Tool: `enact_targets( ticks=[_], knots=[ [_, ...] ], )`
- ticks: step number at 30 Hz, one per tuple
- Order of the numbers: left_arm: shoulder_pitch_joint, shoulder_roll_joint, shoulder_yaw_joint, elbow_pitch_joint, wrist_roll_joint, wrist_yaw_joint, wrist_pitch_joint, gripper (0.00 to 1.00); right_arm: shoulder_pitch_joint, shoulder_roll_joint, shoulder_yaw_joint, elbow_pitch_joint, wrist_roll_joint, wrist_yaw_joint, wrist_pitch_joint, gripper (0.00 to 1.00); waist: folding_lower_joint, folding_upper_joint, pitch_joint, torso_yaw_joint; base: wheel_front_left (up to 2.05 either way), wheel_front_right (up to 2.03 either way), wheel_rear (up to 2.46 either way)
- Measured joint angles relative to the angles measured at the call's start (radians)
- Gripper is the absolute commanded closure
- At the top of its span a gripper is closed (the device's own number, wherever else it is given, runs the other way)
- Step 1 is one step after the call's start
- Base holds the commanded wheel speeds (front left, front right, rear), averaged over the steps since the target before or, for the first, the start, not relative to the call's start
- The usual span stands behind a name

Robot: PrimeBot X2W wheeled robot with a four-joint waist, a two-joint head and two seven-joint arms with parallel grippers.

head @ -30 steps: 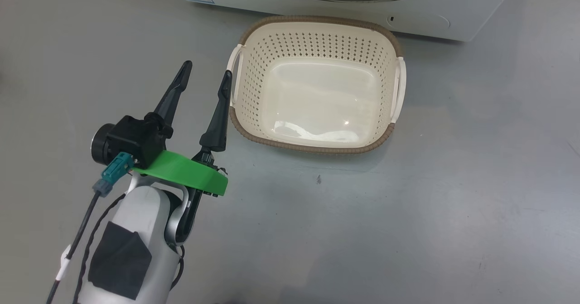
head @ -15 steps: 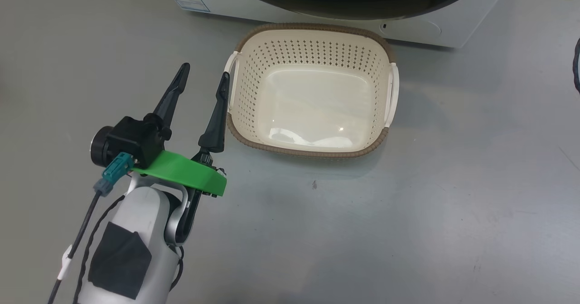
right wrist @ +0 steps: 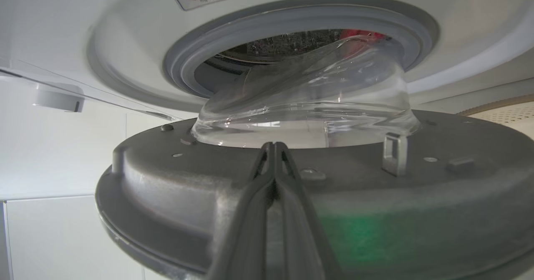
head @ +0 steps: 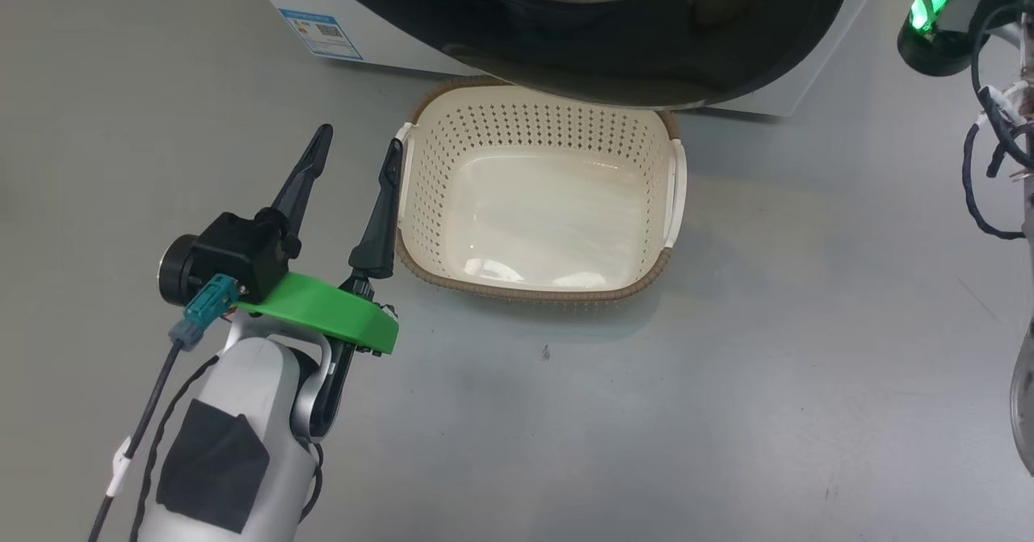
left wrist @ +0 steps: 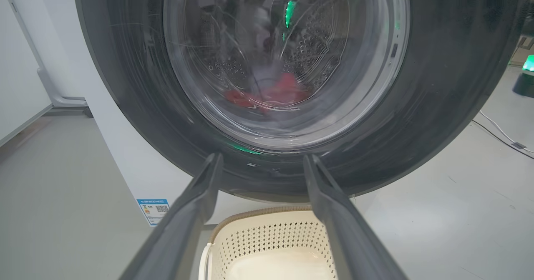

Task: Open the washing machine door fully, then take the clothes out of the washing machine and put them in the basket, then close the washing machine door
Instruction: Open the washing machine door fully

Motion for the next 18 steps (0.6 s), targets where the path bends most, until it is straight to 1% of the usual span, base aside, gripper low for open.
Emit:
enact_targets(
  ticks=[6, 14, 18],
  knots=[
    [0.005, 0.000, 0.006, 0.012, 0.000, 0.000, 0.000, 0.00, 0.053, 0.013, 0.009, -0.001, 0.012, 0.016, 0.047, 1.00, 0.0000, 0.0000, -0.031, -0.004, 0.00, 0.00, 0.00],
    [0.043, 0.000, 0.022, 0.040, 0.009, 0.000, 0.000, 0.00, 0.125, 0.058, 0.031, -0.012, 0.035, 0.024, 0.098, 1.00, 0.0000, 0.0000, -0.073, -0.008, 0.00, 0.00, 0.00],
    [0.047, 0.000, 0.024, 0.048, 0.018, 0.000, 0.000, 0.00, 0.158, 0.063, 0.039, -0.021, 0.040, 0.026, 0.118, 1.00, 0.0000, 0.0000, -0.093, -0.009, 0.00, 0.00, 0.00]
  ],
)
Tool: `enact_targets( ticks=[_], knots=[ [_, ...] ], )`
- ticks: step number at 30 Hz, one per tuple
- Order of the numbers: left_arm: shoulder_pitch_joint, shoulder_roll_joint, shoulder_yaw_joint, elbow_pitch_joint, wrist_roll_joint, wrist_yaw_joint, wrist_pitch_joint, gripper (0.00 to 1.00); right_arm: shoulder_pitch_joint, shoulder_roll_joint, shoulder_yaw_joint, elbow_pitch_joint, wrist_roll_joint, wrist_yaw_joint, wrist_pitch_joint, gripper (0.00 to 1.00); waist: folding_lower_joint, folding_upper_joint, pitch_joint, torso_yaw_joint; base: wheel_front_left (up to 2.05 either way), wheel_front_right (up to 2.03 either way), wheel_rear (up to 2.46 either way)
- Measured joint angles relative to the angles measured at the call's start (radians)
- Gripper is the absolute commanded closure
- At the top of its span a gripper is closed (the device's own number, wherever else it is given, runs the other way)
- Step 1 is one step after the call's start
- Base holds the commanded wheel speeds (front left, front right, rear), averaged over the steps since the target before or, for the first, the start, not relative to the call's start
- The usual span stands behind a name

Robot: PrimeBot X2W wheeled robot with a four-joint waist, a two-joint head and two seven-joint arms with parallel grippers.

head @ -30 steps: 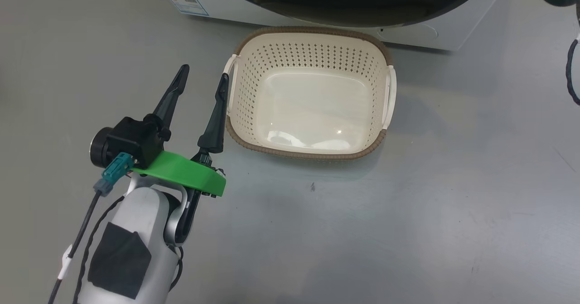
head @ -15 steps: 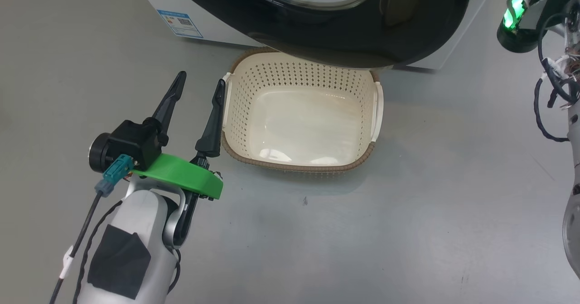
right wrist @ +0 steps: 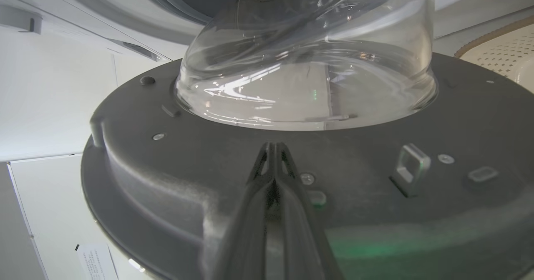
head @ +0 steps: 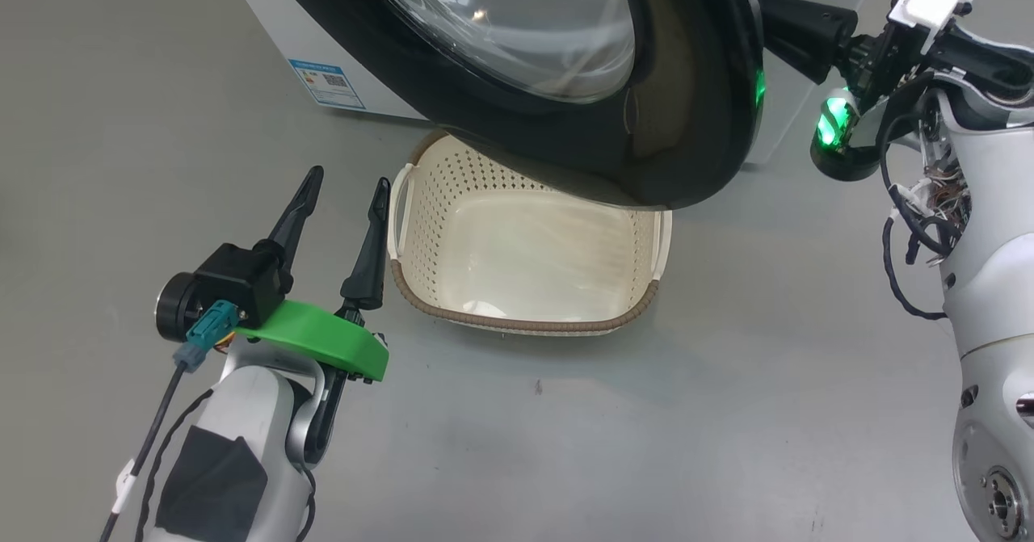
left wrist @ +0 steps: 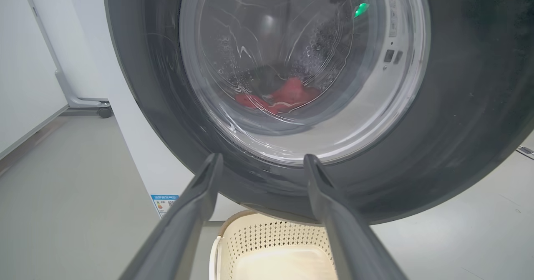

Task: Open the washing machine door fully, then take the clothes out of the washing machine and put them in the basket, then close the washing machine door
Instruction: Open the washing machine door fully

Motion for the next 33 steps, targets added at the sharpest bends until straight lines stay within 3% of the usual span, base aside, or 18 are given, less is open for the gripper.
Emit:
enact_targets(
  ticks=[33],
  knots=[
    [0.101, 0.001, -0.001, 0.099, 0.000, -0.011, 0.000, 0.00, 0.265, 0.057, 0.108, -0.096, 0.071, 0.008, 0.111, 1.00, 0.0000, 0.0000, -0.181, 0.061, 0.00, 0.00, 0.00]
  ],
)
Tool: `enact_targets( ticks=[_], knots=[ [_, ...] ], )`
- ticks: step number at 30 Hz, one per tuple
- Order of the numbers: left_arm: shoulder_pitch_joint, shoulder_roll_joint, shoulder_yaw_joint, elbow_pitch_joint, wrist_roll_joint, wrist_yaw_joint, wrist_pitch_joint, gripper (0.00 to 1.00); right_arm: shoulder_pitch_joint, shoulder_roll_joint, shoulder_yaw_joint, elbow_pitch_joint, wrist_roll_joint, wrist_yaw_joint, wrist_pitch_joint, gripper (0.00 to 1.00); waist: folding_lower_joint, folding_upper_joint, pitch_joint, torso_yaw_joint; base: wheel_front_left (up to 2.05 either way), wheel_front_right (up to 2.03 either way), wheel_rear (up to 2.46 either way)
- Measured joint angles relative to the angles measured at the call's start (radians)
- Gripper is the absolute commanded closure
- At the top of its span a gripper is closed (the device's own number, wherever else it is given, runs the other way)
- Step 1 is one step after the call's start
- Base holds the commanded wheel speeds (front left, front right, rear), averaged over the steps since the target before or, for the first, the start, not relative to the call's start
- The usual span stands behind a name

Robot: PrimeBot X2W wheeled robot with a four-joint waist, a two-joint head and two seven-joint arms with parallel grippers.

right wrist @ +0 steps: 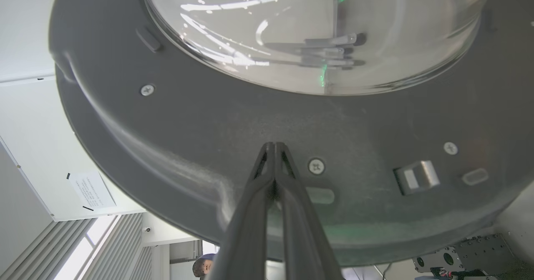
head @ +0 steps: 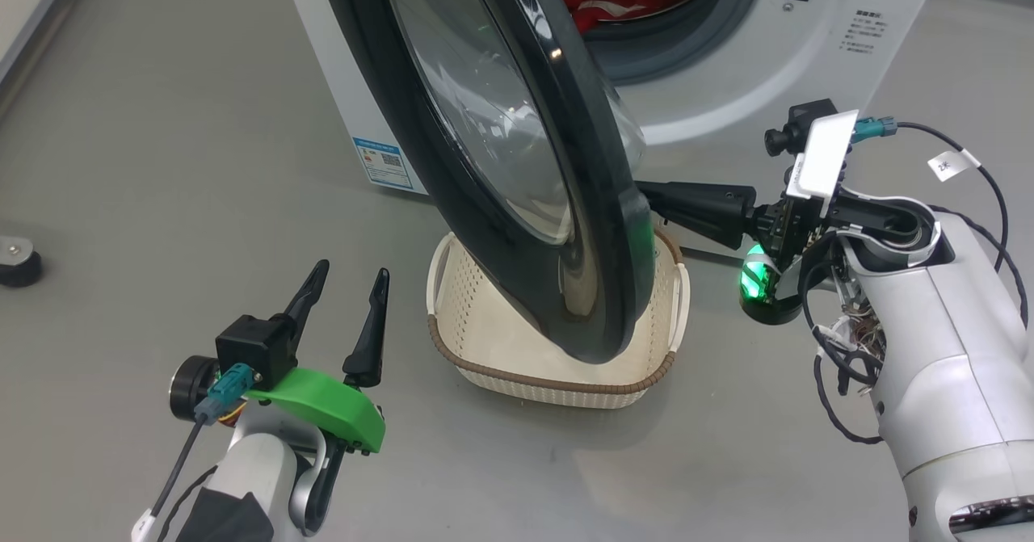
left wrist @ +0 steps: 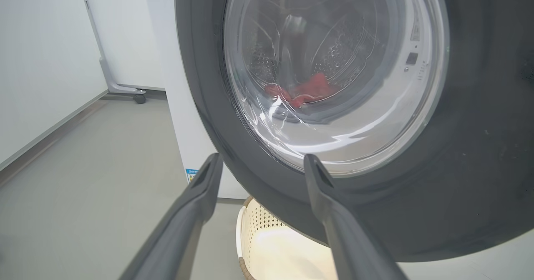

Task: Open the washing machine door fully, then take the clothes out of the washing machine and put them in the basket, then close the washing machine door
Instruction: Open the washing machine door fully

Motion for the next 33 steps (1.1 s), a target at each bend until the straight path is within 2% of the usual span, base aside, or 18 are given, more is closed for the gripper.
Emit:
enact_targets(
  ticks=[6, 15, 33],
  knots=[
    [0.011, 0.000, 0.001, 0.017, 0.000, 0.000, 0.000, 0.00, 0.031, 0.001, 0.030, -0.026, 0.019, 0.000, 0.008, 1.00, 0.0000, 0.0000, -0.018, 0.025, 0.00, 0.00, 0.00],
    [0.021, 0.001, -0.009, 0.027, 0.000, -0.001, 0.000, 0.00, 0.087, 0.001, 0.123, -0.069, 0.135, 0.000, 0.005, 1.00, 0.0000, 0.0000, -0.040, 0.075, 0.00, 0.00, 0.00],
    [0.033, 0.002, -0.019, 0.032, -0.003, -0.001, 0.000, 0.00, 0.120, 0.001, 0.297, -0.150, 0.249, 0.000, -0.106, 1.00, 0.0000, 0.0000, -0.055, 0.152, 0.00, 0.00, 0.00]
  ],
)
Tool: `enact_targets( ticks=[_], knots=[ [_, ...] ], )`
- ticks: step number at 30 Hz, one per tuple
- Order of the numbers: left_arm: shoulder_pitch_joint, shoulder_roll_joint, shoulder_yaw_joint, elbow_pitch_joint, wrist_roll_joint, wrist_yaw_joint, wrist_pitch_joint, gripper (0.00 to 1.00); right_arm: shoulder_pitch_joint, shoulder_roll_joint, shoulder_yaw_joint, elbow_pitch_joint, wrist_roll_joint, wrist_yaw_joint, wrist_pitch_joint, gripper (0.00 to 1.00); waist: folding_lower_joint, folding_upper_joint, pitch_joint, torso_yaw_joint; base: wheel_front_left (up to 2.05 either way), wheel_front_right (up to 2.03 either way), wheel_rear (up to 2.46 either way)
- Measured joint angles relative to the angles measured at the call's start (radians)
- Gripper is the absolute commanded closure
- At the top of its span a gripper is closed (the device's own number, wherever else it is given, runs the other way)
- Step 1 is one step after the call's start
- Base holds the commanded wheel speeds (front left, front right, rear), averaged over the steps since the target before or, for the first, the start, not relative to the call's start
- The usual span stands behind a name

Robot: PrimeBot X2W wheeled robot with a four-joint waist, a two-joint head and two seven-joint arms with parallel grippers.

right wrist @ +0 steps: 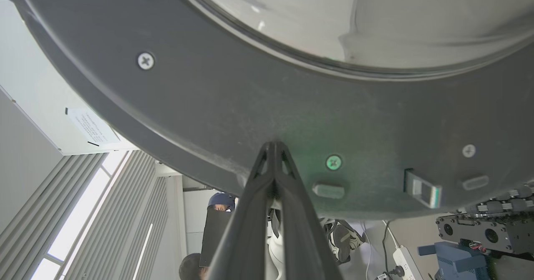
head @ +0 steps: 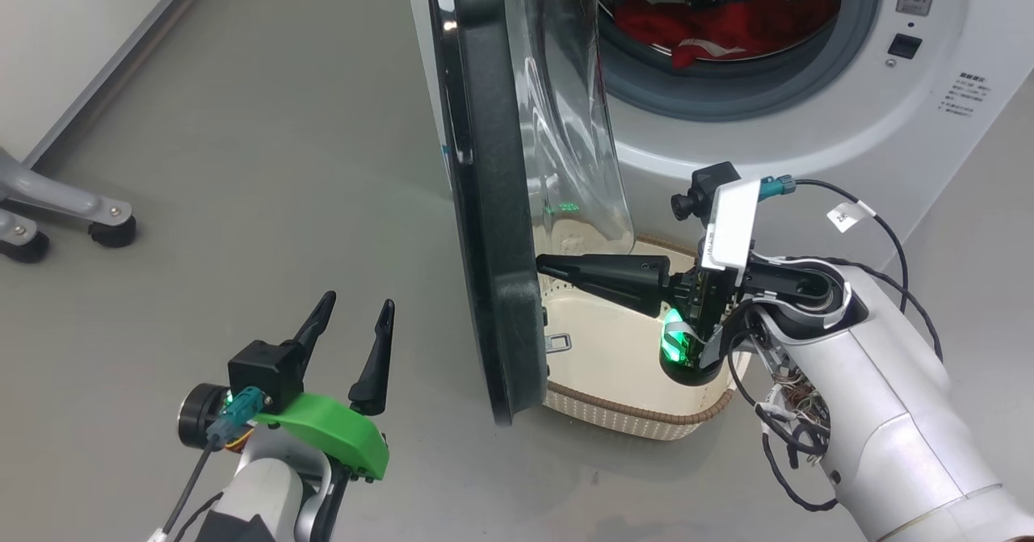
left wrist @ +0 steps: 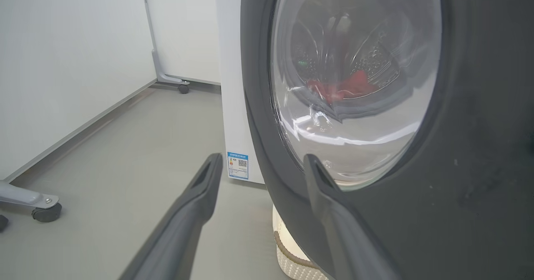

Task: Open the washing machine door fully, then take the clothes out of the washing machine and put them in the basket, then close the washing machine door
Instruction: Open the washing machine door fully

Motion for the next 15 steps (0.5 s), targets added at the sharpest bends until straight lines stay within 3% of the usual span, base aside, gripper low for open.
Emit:
enact_targets(
  ticks=[15],
  knots=[
    [0.008, 0.000, 0.013, -0.004, -0.010, 0.000, 0.000, 0.00, 0.019, 0.001, 0.058, -0.029, 0.036, 0.000, -0.108, 1.00, 0.0000, 0.0000, 0.006, 0.001, 0.00, 0.00, 0.00]
  ],
)
